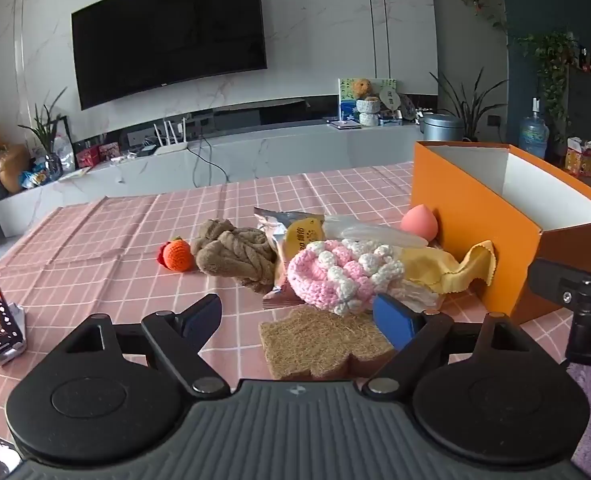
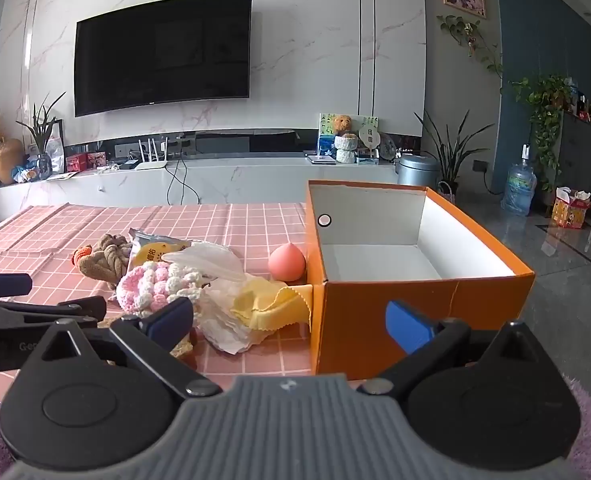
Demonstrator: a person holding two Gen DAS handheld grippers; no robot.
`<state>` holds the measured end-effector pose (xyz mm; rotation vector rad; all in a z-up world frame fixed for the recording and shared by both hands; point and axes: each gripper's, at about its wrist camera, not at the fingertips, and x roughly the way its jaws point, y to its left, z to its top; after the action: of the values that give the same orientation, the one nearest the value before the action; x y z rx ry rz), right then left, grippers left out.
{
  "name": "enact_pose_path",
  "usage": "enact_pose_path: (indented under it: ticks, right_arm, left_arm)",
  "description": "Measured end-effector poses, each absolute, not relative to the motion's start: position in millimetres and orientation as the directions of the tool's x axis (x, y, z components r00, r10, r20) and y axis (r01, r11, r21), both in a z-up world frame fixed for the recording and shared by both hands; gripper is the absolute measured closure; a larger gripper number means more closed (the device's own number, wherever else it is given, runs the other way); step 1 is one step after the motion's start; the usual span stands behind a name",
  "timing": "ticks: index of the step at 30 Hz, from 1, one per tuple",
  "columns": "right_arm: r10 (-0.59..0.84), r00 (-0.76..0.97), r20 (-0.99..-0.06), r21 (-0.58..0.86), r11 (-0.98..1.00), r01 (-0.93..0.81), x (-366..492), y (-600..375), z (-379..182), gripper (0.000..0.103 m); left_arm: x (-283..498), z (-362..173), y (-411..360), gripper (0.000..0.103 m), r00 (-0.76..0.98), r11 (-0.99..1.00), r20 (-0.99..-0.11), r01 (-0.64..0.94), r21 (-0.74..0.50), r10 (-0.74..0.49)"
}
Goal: Organize soft objects
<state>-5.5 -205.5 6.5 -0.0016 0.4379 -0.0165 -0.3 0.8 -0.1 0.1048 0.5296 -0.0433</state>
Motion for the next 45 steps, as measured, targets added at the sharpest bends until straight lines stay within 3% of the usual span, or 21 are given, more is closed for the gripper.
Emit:
enact_pose_path:
  ticks: [45]
  right_arm:
    - [-0.025, 0.892, -0.452, -0.018, 1.0, 0.019, -8.5, -205.0, 4.6, 0.002]
  left_arm:
    - [-1.9, -2.1, -2.8, 0.002, 0.862, 0.994, -0.504, 0.087, 0.062, -0.044]
